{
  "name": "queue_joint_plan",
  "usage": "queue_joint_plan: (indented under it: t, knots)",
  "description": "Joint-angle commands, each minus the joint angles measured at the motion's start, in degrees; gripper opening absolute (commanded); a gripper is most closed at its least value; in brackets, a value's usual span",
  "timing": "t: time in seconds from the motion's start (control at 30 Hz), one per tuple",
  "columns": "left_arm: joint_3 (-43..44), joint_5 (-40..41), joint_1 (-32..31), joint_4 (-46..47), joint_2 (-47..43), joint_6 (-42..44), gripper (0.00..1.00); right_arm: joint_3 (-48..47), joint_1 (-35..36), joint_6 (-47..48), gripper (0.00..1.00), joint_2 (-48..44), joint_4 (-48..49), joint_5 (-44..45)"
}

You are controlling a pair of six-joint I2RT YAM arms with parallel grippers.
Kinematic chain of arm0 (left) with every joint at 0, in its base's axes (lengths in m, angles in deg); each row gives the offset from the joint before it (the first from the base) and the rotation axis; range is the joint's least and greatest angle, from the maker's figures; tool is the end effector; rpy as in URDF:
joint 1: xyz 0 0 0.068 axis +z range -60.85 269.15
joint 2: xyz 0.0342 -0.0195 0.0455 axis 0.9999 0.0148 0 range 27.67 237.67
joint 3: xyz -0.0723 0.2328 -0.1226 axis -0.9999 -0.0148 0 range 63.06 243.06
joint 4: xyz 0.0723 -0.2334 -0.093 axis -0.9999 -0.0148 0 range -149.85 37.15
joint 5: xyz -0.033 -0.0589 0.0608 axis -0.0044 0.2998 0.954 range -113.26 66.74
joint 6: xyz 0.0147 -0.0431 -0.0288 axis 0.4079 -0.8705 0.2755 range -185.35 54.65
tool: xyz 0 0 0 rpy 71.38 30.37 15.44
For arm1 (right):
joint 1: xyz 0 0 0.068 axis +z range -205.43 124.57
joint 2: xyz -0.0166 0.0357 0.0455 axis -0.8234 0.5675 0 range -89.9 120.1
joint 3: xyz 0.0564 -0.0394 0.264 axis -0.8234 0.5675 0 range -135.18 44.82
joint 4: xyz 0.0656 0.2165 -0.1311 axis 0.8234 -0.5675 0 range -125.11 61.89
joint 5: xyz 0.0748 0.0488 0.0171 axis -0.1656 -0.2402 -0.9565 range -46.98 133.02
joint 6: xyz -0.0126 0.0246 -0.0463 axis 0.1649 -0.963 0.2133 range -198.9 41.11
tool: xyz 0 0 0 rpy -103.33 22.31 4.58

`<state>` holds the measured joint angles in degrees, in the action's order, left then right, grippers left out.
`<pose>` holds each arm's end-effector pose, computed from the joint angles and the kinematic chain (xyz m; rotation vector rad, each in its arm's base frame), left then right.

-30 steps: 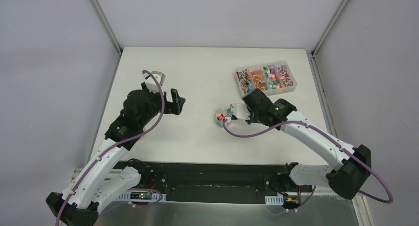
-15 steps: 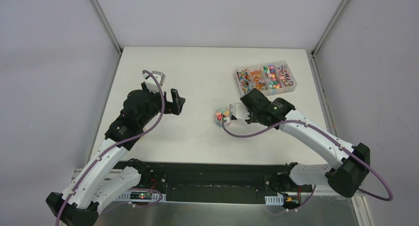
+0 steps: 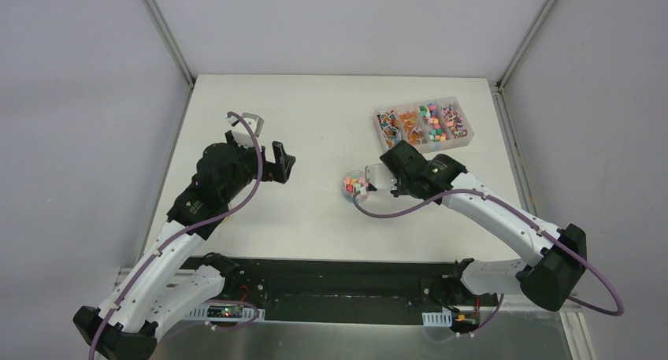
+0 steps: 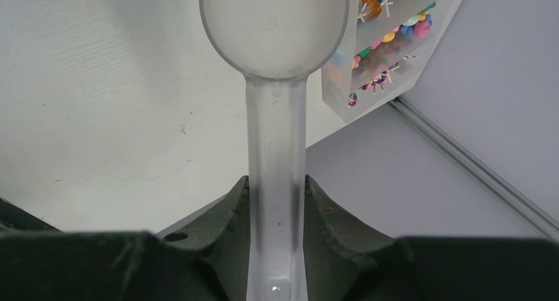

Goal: Pack the candies
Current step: Place the fake candies in the packing bottle, then place the spatula at the center of the board.

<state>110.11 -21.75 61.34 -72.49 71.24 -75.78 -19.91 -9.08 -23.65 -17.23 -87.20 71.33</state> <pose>0.1551 -0.0807 0.3397 0.2650 1.8571 -0.4382 0.1733 0.1573 0.2941 -2.0002 1.8100 -0.7198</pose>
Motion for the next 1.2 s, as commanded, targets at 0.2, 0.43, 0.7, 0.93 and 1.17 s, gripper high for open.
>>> queue_joint_plan:
  t: [0.2, 0.43, 0.7, 0.93, 1.17]
  knots:
    - [-0.1, 1.0, -0.6, 2.3, -0.8, 0.9, 0.95, -3.7, 1.0, 0.2, 0.00, 1.0, -1.2, 4.1]
    - [-0.1, 1.2, -0.6, 2.2, -0.9, 0.9, 0.95, -4.1, 2.3, 0.0, 0.00, 1.8, -1.2, 5.0]
    - [-0.1, 1.2, -0.6, 2.3, -0.9, 0.9, 0.95, -4.9, 3.3, -0.2, 0.00, 2.9, -1.5, 6.1]
    - [-0.1, 1.2, -0.6, 2.2, -0.9, 0.9, 0.95, -5.2, 3.7, -0.4, 0.00, 3.1, -1.5, 6.5]
    - [-0.1, 1.3, -0.6, 2.2, -1.0, 1.0, 0.95, -5.4, 3.7, -2.3, 0.00, 3.0, -1.4, 7.2]
